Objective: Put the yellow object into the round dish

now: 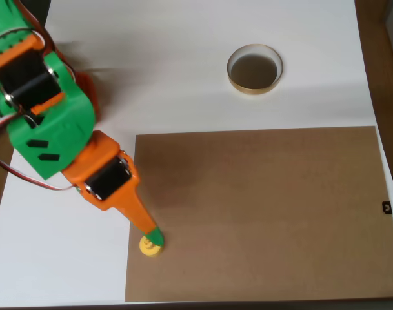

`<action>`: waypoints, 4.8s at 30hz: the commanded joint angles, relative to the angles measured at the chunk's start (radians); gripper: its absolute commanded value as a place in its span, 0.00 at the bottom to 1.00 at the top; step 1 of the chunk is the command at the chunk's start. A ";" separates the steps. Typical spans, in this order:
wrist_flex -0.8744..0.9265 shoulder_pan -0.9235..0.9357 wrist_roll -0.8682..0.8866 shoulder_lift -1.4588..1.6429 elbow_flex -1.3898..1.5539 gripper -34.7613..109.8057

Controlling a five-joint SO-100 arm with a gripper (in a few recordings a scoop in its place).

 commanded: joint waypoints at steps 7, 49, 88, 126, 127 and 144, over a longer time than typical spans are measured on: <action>0.152 -0.002 -0.009 -0.141 -0.219 0.46; 0.219 0.048 0.029 -0.710 -0.425 0.45; 0.310 -0.015 -0.057 -0.420 -0.428 0.24; 0.405 -0.920 -0.169 -0.291 -0.397 0.24; 0.408 -0.950 -0.176 -0.296 -0.397 0.24; 0.414 -1.216 -0.176 -0.629 -0.627 0.24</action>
